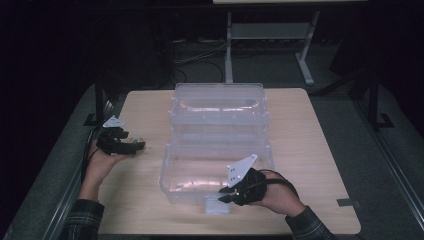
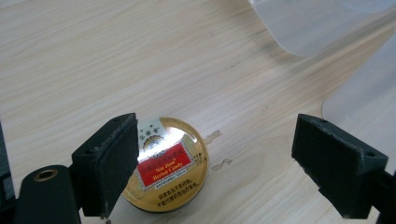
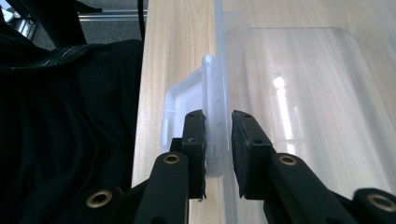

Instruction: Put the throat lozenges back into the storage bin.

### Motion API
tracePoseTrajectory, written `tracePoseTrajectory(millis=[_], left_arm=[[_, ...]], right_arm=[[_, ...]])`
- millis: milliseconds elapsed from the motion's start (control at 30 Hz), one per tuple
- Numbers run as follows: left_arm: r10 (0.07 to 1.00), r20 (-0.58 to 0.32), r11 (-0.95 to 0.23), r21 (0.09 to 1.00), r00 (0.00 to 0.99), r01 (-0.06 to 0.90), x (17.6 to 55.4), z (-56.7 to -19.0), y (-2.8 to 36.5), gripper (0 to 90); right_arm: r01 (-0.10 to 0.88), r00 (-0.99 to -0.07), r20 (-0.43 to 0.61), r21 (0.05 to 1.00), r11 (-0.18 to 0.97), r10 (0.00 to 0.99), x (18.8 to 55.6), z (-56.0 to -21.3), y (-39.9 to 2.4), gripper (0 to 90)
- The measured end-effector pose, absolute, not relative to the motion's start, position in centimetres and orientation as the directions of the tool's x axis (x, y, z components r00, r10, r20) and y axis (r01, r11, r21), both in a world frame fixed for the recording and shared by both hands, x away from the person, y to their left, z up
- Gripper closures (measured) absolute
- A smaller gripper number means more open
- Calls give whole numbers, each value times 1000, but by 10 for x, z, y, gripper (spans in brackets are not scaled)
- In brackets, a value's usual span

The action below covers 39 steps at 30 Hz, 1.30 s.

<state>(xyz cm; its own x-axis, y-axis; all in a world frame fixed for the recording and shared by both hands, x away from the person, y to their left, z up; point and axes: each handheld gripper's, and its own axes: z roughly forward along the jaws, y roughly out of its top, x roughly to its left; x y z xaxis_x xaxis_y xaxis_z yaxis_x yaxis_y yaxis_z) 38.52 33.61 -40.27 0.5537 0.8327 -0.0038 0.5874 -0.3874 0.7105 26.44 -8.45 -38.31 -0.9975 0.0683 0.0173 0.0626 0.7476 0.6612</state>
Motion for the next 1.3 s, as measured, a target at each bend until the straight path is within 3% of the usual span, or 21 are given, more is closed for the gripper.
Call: tracePoseTrajectory(millis=[167,1300], left_arm=[[834,30,-418,687,551,594,387,-413,337,131],[845,21,-424,635,535,646,419,-453,348,138]], right_arm=[[63,-998,17,661,748,68,265,-383,-85,757],[71,-997,24,662,746,74,265,-383,-85,756]])
